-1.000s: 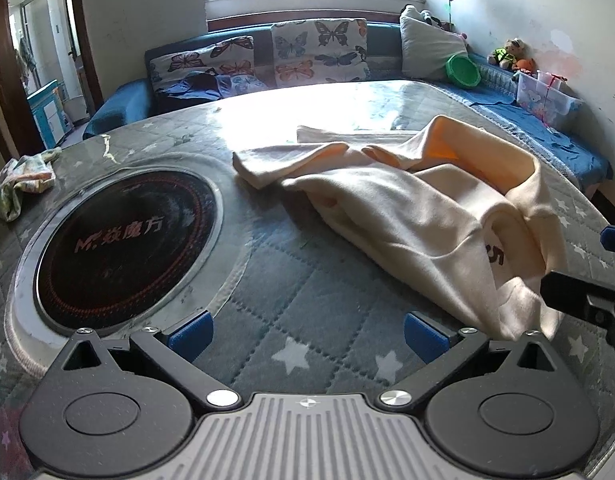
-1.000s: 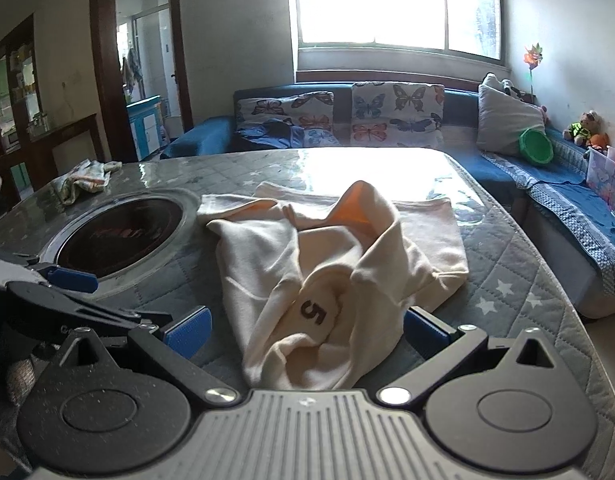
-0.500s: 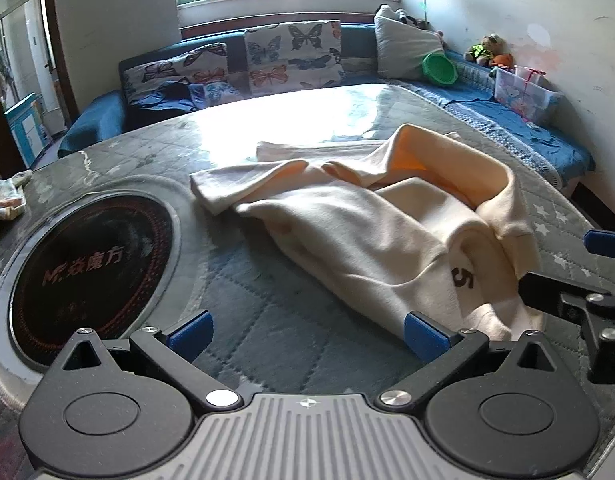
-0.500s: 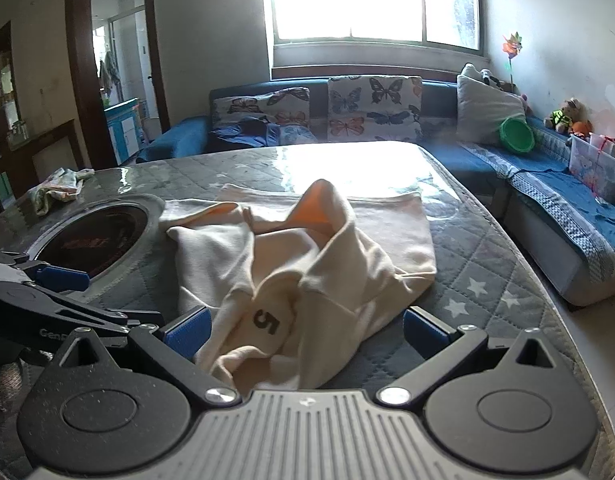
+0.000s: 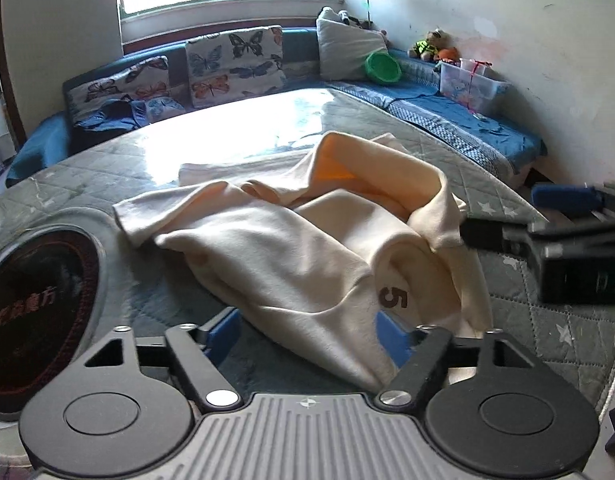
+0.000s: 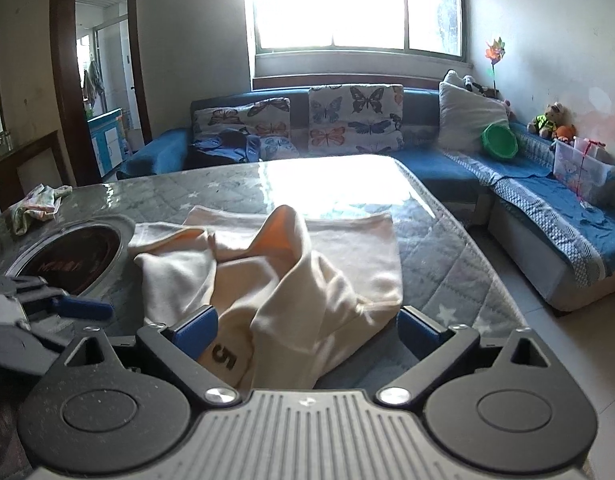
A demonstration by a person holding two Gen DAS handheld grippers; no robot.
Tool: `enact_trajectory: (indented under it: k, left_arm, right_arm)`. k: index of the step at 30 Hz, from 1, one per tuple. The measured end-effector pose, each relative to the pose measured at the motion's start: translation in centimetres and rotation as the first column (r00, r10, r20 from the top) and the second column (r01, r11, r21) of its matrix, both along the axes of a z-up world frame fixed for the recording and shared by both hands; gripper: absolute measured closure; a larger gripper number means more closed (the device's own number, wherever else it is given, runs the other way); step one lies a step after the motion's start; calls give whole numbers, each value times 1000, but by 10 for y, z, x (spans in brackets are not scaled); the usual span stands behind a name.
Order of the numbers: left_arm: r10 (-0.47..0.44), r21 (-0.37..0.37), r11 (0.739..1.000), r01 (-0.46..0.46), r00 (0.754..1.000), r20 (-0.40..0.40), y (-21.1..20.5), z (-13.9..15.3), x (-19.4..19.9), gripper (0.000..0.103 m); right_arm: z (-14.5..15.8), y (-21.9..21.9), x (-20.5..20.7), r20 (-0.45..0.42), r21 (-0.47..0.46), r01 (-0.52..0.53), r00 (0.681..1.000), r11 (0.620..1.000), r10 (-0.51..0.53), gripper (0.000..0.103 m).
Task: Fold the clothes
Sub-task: 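Close the left gripper on the sweatshirt while the right gripper grasps another edge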
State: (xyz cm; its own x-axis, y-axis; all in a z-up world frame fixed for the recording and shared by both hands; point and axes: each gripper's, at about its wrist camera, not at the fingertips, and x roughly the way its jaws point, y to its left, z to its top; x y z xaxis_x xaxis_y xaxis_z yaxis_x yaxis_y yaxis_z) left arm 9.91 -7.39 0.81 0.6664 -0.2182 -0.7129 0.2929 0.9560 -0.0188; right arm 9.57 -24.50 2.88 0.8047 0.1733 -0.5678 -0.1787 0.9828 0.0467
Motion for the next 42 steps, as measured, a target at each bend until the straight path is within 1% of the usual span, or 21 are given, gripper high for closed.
enact_trajectory:
  k: [1, 2, 3, 5, 6, 7, 8, 10, 11, 13, 16, 19, 21, 22, 23, 24, 25, 28, 31, 38, 42]
  left_arm:
    - [-5, -4, 1000, 5, 1000, -7, -1, -2, 2, 35]
    - [-12, -8, 1000, 12, 1000, -13, -2, -4, 4, 43]
    - [-19, -12, 1000, 19, 1000, -18, -3, -6, 6, 46]
    - [-31, -15, 999, 30, 999, -25, -4, -11, 8, 58]
    - [-37, -17, 999, 36, 999, -27, -5, -12, 9, 62]
    - [-43, -20, 999, 43, 999, -30, -5, -14, 10, 69]
    - [-50, -23, 999, 49, 998, -31, -5, -15, 10, 76]
    - [-63, -30, 998, 62, 998, -27, -4, -15, 9, 87]
    - [-67, -34, 997, 66, 997, -26, -3, -15, 8, 90]
    - [-74, -43, 996, 73, 997, -23, -1, -16, 7, 94]
    - [-73, -59, 996, 72, 997, -23, 5, -15, 5, 96]
    - [-62, -78, 995, 60, 998, -25, 12, -13, 2, 97]
    - [-53, -90, 995, 50, 998, -27, 19, -12, 0, 98]
    - [-48, -96, 994, 45, 998, -28, 22, -12, -2, 98]
    - [-42, -101, 994, 39, 999, -28, 25, -12, -3, 98]
    - [-36, -106, 994, 33, 999, -29, 28, -11, -5, 98]
    - [-31, -111, 993, 28, 999, -30, 30, -10, -7, 98]
    - [-18, -116, 993, 15, 999, -30, 38, -9, -11, 98]
    - [-10, -117, 993, 7, 1000, -25, 44, -7, -15, 98]
    - [3, -116, 993, -5, 1000, -15, 55, -1, -26, 98]
    - [5, -108, 994, -7, 1000, -15, 61, -2, -33, 98]
  right_arm:
    - [1, 0, 3, 1, -1, -2, 1000, 1000, 2, 9]
    - [3, 0, 6, 1, -1, -5, 1000, 1000, 5, 10]
    - [4, 2, 9, 2, -5, -11, 1000, 1000, 11, 11]
    - [6, 6, 17, 4, -13, -29, 1000, 999, 29, 14]
    - [7, 8, 21, 5, -18, -38, 999, 999, 38, 16]
    - [8, 10, 24, 5, -20, -45, 999, 999, 45, 20]
    - [8, 13, 29, 4, -22, -52, 999, 998, 53, 21]
    - [9, 18, 41, 0, -24, -68, 998, 997, 68, 24]
    - [8, 21, 48, -2, -28, -73, 997, 997, 73, 25]
    - [6, 25, 59, -10, -34, -77, 997, 996, 77, 29]
    - [-2, 32, 79, -37, -38, -74, 997, 997, 73, 37]
    - [-16, 36, 97, -72, -42, -76, 995, 996, 73, 44]
    - [-23, 37, 104, -92, -48, -78, 993, 996, 73, 55]
    - [-26, 37, 106, -100, -50, -74, 993, 996, 69, 65]
    - [-29, 36, 108, -109, -50, -71, 992, 996, 66, 71]
    - [-31, 35, 109, -112, -48, -66, 992, 997, 60, 74]
    - [-33, 35, 109, -112, -46, -60, 992, 997, 55, 80]
    - [-33, 29, 104, -89, -42, -29, 996, 999, 26, 93]
    - [-27, 19, 94, -57, -53, 8, 998, 999, -11, 98]
    - [-19, -3, 50, 11, -89, 71, 997, 994, -70, 99]
    - [-16, -17, 24, 13, -72, 103, 995, 992, -102, 99]
